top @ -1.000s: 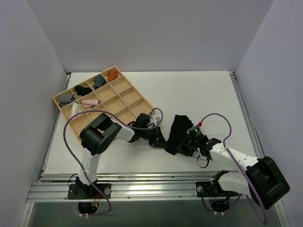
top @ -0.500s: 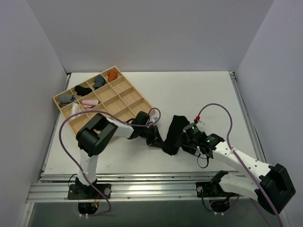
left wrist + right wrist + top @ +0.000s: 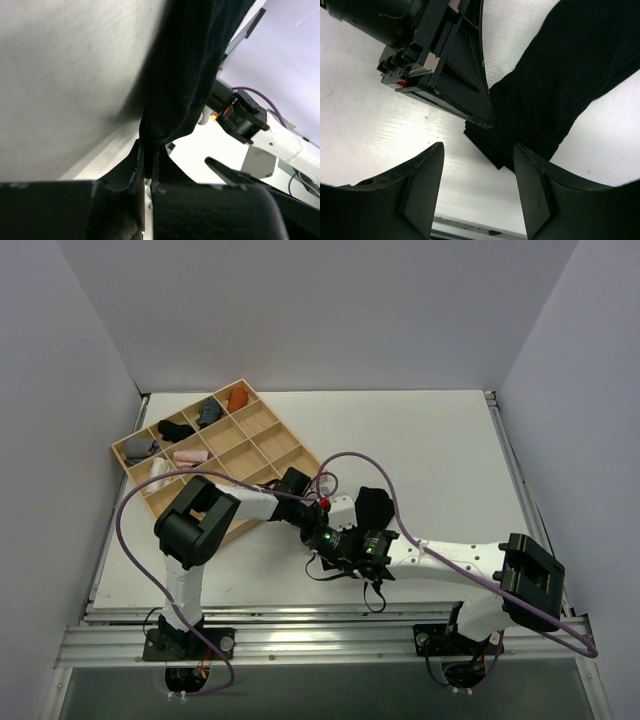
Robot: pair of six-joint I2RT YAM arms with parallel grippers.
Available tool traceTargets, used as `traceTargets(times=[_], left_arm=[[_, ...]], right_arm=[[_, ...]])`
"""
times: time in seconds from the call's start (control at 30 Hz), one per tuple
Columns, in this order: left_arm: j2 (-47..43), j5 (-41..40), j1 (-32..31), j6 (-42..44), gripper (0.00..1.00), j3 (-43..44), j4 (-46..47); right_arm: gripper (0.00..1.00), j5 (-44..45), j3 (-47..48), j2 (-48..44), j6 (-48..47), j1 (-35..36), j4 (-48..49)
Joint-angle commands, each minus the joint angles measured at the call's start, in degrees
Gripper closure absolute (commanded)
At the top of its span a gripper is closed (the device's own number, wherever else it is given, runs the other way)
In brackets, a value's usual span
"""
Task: Roll the underwear
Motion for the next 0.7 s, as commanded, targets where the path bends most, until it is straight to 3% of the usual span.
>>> traceTargets(times=[0.0,0.43,0.67], left_arm=[[-2.5,-2.35,5.17,-2.23,0.98,1.5,-9.61],[-1.0,1.35,8.16,-4.61,0.98,3.69,-13.75],[-0.65,1.87,8.6,-4.17,0.98,4.66,-15.42]], right_arm=[[0.46,7.53,3.01,2.17,-6.09,1.54,0.09],[0.44,10.34,8.11,13.33,-14.61,4.71,-4.48],[0.47,14.64,10.31,17.64,-12.78,5.32,-8.34]])
